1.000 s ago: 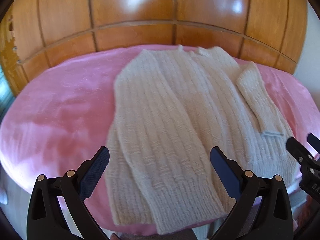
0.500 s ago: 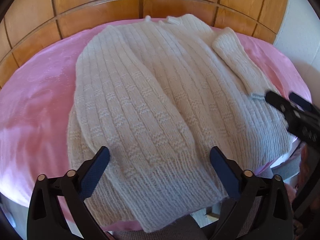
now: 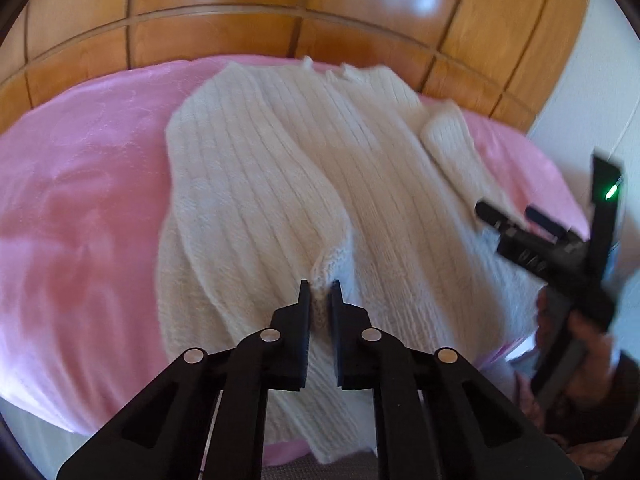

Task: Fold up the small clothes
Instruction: 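Grasp the side edge of the cream sweater with the left gripper and lift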

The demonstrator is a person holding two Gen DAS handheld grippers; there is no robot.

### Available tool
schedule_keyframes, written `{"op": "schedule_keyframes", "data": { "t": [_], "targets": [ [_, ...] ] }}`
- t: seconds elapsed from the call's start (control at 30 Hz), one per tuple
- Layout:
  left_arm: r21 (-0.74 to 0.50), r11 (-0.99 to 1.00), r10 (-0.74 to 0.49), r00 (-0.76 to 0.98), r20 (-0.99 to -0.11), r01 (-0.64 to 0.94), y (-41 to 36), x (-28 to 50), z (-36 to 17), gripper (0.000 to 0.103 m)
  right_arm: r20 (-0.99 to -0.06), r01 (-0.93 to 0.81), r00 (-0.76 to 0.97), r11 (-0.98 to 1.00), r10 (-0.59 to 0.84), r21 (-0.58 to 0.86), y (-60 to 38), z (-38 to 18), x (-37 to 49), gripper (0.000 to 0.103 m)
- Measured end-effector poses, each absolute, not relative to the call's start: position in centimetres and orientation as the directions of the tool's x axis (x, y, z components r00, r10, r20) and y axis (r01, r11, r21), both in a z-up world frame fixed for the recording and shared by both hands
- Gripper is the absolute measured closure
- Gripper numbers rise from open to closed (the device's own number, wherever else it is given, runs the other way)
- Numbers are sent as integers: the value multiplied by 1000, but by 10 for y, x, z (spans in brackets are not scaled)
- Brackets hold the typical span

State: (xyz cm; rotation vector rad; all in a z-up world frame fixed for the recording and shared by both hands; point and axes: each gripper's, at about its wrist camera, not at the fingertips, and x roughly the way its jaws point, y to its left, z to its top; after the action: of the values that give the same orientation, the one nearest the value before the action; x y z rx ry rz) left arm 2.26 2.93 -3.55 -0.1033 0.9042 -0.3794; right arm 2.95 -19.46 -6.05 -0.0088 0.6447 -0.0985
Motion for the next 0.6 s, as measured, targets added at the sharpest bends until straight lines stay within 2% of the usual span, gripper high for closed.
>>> {"op": "schedule_keyframes", "data": {
  "t": [0.13,0.3,0.37,0.57,0.6],
  "targets": [
    [-276,945,-322,653,-686,176,68,32,-17,95,-587,114,797,990,-143,-86,-200,-69,48,2],
    [-329,944,-215,727,-652,-16,137,57,-5,97,-611,128,777,988,-152,-84,-206,-84,64,2],
    [-305,947,-132,747,-652,-99,166,69,-3,103,-614,126,775,989,-148,-78,-207,-89,65,2],
    [-232,941,34,754,-656,-244,224,101,-6,103,-606,118,785,991,-130,-60,-211,-93,65,2],
    [-255,936,14,749,-662,-243,230,103,-6,103,-606,118,785,992,-126,-53,-212,-94,65,2]
  ]
}}
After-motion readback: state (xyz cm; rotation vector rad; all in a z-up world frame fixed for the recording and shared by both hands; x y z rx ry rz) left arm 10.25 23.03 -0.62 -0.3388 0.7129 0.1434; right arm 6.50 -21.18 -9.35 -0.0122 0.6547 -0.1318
